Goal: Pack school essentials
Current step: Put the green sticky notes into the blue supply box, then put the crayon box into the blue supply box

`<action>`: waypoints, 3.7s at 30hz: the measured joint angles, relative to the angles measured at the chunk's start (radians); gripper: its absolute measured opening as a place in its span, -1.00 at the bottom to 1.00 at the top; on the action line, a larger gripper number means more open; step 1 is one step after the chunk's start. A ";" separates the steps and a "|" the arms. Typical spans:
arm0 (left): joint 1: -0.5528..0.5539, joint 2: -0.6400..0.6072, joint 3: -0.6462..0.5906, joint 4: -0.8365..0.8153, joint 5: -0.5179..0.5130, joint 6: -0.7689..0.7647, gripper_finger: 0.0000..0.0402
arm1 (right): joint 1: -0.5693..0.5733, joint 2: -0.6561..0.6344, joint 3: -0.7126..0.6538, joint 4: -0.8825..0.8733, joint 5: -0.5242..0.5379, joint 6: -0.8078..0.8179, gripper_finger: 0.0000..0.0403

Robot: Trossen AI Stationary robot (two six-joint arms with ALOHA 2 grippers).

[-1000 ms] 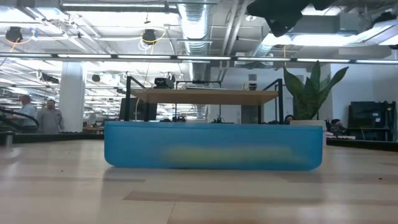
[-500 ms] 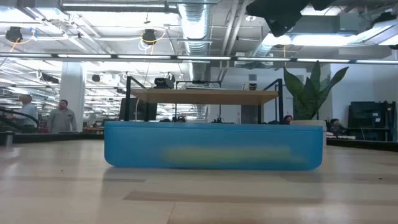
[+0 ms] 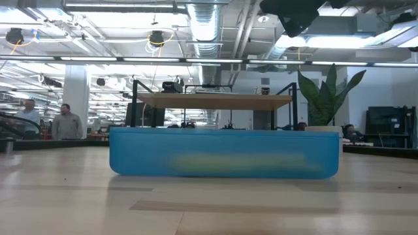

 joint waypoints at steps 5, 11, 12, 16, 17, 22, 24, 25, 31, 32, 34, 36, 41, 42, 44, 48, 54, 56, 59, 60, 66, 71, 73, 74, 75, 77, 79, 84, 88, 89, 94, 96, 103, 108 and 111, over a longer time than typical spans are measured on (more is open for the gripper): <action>0.003 0.070 0.000 0.001 0.032 0.072 -0.17 | 0.000 0.000 0.000 0.001 0.000 0.000 -0.18; 0.030 0.116 0.006 -0.017 0.066 0.114 -0.17 | 0.000 0.000 0.000 0.001 0.000 0.000 -0.18; 0.033 0.116 0.007 -0.018 0.066 0.120 -0.17 | 0.000 0.000 0.000 0.001 0.000 0.000 -0.18; 0.040 0.120 0.015 -0.037 0.075 0.160 -0.18 | 0.000 0.000 0.000 0.001 0.000 0.000 -0.19; 0.042 0.120 0.015 -0.040 0.070 0.168 -0.19 | 0.000 0.000 0.000 0.001 0.000 -0.001 -0.18; 0.049 0.121 0.013 -0.048 0.063 0.190 -0.43 | -0.001 0.000 0.000 -0.002 0.000 -0.001 -0.19; 0.053 0.121 0.013 -0.048 0.060 0.200 -0.58 | -0.001 0.000 0.000 -0.002 0.000 -0.001 -0.19; 0.056 0.121 0.013 -0.046 0.060 0.208 -0.65 | -0.001 0.000 0.000 -0.002 0.000 0.000 -0.19; 0.076 0.113 0.021 -0.042 0.066 0.256 -0.97 | -0.001 0.000 0.000 -0.002 0.000 -0.001 -0.19; 0.080 0.110 0.030 -0.048 0.057 0.273 -0.97 | -0.001 0.000 0.000 -0.002 0.000 -0.001 -0.19; 0.086 0.106 0.047 -0.076 0.024 0.308 -0.97 | -0.001 0.000 0.000 -0.002 0.000 0.000 -0.19; 0.095 0.094 0.072 -0.109 -0.014 0.345 -0.99 | -0.003 0.000 0.000 -0.002 0.000 -0.001 -0.19; 0.126 0.050 0.146 -0.206 -0.114 0.415 -1.00 | -0.003 0.000 0.000 0.000 0.000 -0.001 -0.19; 0.134 0.044 0.161 -0.222 -0.132 0.431 -1.00 | -0.003 0.000 0.000 -0.001 0.000 -0.001 -0.19; 0.153 0.026 0.201 -0.261 -0.182 0.464 -1.00 | -0.003 0.000 0.000 -0.001 0.000 -0.001 -0.19; 0.195 0.012 0.258 -0.308 -0.283 0.594 -1.00 | -0.003 0.000 0.000 -0.001 0.000 -0.002 -0.19; 0.320 -0.012 0.281 -0.275 -0.313 0.827 -1.00 | -0.003 0.000 0.000 -0.001 0.000 -0.020 -0.19; 0.370 -0.012 0.280 -0.242 -0.292 0.904 -1.00 | -0.005 0.000 0.000 -0.001 0.001 -0.025 -0.19; 0.449 -0.013 0.257 -0.123 -0.236 1.037 -1.00 | -0.006 0.000 0.000 -0.001 0.001 -0.027 -0.19; 0.473 -0.012 0.245 -0.084 -0.211 1.082 -1.00 | -0.006 0.000 0.000 -0.001 0.001 -0.027 -0.19; 0.597 -0.012 0.176 0.103 -0.067 1.234 -1.00 | -0.006 0.000 0.000 -0.006 0.002 -0.028 -0.19; 0.675 -0.006 0.145 0.172 0.052 1.280 -1.00 | -0.007 0.000 0.000 -0.008 0.003 -0.031 -0.19; 0.693 -0.002 0.145 0.174 0.077 1.284 -1.00 | -0.007 0.000 0.000 -0.010 0.004 -0.031 -0.19; 0.700 -0.001 0.145 0.172 0.085 1.289 -1.00 | -0.008 0.000 0.000 -0.010 0.004 -0.031 -0.19; 0.706 0.005 0.146 0.184 0.088 1.295 -0.98 | -0.010 0.000 0.000 -0.010 0.004 -0.030 -0.19; 0.713 0.013 0.146 0.175 0.089 1.311 -0.91 | -0.015 0.000 0.000 -0.010 0.004 -0.029 -0.19; 0.721 0.025 0.146 0.184 0.086 1.312 -0.80 | -0.015 0.000 0.000 -0.010 0.004 -0.028 -0.19; 0.724 0.041 0.146 0.180 0.086 1.308 -0.42 | -0.016 0.000 0.000 -0.009 0.005 -0.028 -0.19; 0.704 0.020 0.159 0.113 0.086 1.298 -0.19 | -0.021 0.000 0.000 -0.008 0.005 -0.027 -0.19; 0.694 0.001 0.161 0.087 0.079 1.280 -0.16 | -0.022 0.000 0.000 -0.008 0.005 -0.028 -0.19; 0.612 -0.109 0.136 -0.103 -0.051 1.133 -0.12 | -0.023 0.000 0.000 -0.006 0.005 -0.028 -0.19; 0.564 -0.168 0.092 -0.139 -0.108 1.045 -0.12 | -0.023 0.000 0.000 -0.009 0.005 -0.028 -0.19; 0.422 -0.403 -0.151 -0.171 -0.113 0.688 -0.13 | -0.029 0.000 0.000 -0.002 0.005 -0.042 -0.19; 0.368 -0.498 -0.226 -0.215 -0.063 0.504 -0.16 | -0.036 0.000 0.000 0.008 0.005 -0.045 -0.19; 0.339 -0.504 -0.232 -0.343 -0.044 0.385 -0.17 | -0.049 0.000 0.000 0.034 0.004 -0.046 -0.19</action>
